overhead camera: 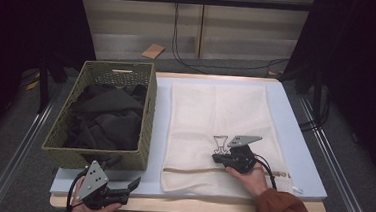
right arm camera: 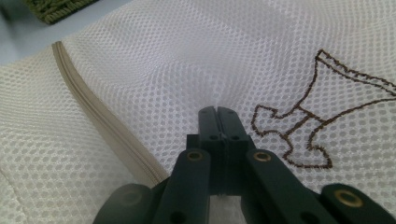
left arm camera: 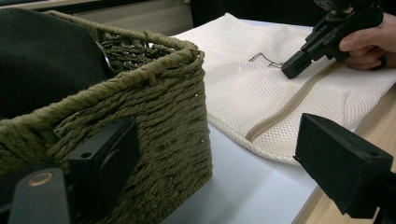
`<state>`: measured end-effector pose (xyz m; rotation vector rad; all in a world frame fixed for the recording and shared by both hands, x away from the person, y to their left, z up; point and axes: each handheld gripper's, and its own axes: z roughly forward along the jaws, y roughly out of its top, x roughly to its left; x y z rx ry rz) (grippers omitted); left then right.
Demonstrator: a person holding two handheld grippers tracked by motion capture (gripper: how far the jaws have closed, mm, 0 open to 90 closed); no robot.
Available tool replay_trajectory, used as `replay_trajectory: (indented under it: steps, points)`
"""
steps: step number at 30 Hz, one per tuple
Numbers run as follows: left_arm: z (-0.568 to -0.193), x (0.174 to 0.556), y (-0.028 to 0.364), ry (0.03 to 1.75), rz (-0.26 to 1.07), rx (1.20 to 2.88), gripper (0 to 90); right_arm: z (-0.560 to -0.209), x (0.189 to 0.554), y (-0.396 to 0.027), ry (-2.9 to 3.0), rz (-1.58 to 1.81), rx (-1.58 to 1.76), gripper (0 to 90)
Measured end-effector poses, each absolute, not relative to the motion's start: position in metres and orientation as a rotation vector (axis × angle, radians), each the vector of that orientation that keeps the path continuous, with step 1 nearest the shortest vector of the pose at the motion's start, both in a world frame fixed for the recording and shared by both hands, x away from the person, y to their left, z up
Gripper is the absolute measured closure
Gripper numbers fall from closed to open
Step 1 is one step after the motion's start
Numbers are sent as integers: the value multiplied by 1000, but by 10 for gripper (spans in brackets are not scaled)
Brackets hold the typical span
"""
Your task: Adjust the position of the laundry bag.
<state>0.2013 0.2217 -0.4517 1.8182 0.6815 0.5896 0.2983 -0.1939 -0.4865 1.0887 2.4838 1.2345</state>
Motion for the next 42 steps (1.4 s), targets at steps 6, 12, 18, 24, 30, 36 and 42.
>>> replay_trajectory:
  steps: [6, 12, 18, 24, 30, 36, 42]
  points:
    - [-452, 201, 221, 685, 584, 1815, 141, -485, 299, -193, 2490, 1261, 1088, 900]
    - [-452, 201, 222, 683, 588, 1819, 142, -487, 299, -187, 2503, 1253, 1064, 900]
    - [-452, 201, 221, 690, 588, 1815, 142, -487, 300, -186, 2502, 1258, 1071, 900]
    - [-452, 202, 222, 705, 589, 1809, 150, -485, 300, -180, 2516, 1268, 1052, 900]
    - [-452, 202, 222, 696, 592, 1810, 147, -485, 302, -168, 2536, 1287, 1022, 900]
    - [-452, 202, 223, 695, 588, 1811, 150, -484, 303, -158, 2551, 1303, 991, 900]
    - [-452, 201, 223, 690, 587, 1812, 149, -484, 304, -151, 2563, 1299, 974, 900]
